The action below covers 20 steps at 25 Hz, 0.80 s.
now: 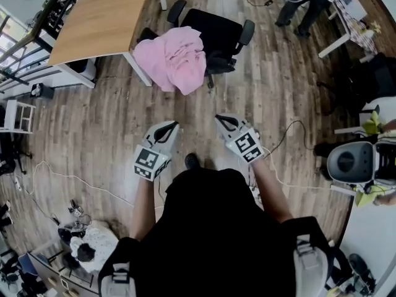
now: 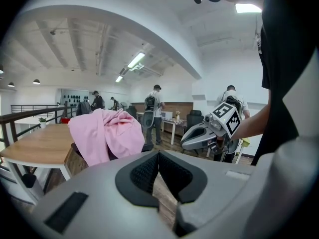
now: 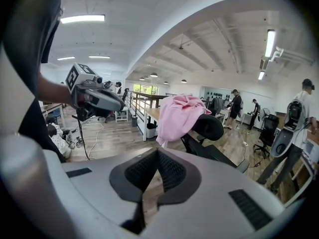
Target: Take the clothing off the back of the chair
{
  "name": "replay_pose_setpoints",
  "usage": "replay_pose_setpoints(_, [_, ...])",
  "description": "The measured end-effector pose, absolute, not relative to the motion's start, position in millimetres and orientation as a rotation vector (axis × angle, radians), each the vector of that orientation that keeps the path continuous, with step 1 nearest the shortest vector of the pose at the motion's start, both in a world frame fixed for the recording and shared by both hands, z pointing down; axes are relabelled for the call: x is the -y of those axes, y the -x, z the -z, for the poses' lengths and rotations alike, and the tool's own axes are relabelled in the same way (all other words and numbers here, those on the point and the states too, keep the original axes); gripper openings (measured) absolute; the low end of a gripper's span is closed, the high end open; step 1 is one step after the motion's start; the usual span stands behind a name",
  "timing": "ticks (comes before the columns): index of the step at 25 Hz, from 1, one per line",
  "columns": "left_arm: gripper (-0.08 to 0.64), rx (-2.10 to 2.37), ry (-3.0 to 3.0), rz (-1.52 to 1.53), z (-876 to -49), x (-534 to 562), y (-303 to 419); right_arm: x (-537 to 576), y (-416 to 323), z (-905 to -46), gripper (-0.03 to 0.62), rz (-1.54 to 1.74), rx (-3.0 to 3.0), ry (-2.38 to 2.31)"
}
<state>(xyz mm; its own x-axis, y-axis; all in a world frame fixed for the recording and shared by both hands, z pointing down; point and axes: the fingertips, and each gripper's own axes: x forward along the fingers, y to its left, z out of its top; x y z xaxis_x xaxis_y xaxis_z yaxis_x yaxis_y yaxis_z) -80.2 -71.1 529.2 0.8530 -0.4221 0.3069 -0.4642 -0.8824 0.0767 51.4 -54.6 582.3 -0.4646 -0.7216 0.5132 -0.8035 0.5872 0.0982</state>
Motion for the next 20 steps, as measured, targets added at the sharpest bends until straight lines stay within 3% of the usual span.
replay_pose_setpoints(11, [0.003,0.699,-2.883,-0.445,-522.7,99.0,85.3,86.5,-42.7,-577.3,-0.002,-0.205,2.335,-1.202])
replay_pose_setpoints(20, [0.003,0.813,-2.836,-0.467,-527.5,127.3,64.5,119.7,-77.9,-588.5,-0.002,-0.229,2.398,-1.138])
